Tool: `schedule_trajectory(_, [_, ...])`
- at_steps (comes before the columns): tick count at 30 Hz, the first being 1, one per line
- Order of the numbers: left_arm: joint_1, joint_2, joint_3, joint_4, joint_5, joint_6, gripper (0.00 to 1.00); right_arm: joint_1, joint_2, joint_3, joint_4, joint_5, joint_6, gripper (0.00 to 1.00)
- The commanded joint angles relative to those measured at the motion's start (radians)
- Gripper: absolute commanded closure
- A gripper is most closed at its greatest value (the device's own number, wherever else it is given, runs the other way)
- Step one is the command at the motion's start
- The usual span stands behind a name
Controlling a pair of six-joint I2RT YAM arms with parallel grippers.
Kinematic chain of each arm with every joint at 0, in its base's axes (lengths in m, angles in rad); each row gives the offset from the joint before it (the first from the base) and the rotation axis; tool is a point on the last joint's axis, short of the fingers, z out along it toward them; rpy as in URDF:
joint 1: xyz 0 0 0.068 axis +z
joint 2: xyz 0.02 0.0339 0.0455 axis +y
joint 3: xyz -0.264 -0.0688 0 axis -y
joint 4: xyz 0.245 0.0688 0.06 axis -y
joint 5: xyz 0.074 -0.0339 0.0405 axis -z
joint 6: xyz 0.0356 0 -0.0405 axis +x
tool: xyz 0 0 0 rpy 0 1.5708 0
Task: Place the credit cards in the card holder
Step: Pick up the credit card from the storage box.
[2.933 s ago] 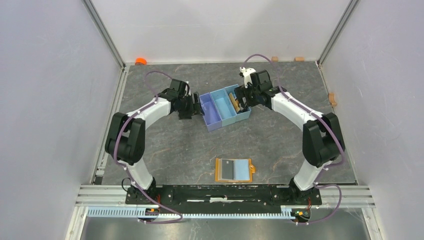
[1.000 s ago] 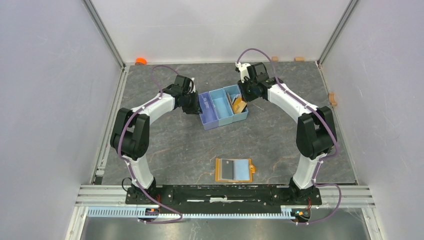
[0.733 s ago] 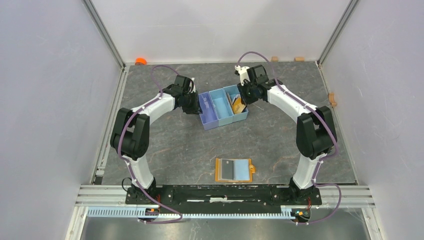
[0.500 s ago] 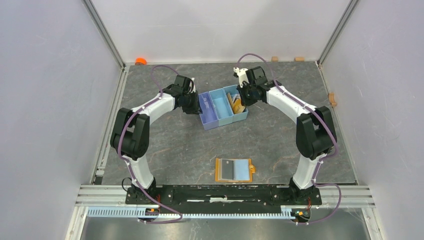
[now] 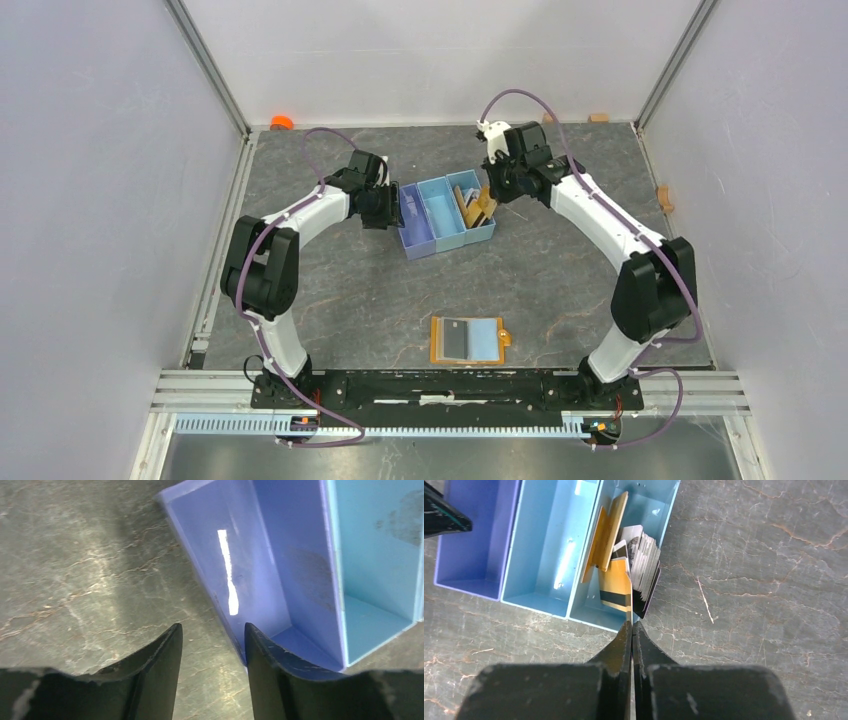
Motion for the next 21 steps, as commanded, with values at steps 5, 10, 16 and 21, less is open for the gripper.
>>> schedule_trajectory(5, [0.008,-0.131,0.017,-0.057,-0.139,0.118,0.16,0.039,-0.241,-0.057,-0.024,-0.139,0.024,1.0])
schedule_trajectory(10, [0.004,-0.271,-0.003,-0.07,-0.156,0.147,0.08,0.116,-0.459,-0.27,0.025,-0.185,0.107,1.0])
schedule_trajectory(16, [-0.049,-0.494,-0.099,-0.059,0.146,0.113,0.1,0.186,-0.717,-0.553,0.136,-0.368,0.241,1.0])
schedule_trajectory(21, [-0.206,-0.725,-0.361,0.07,0.412,0.034,0.13,0.233,-0.846,-0.657,0.159,-0.509,0.306,1.0])
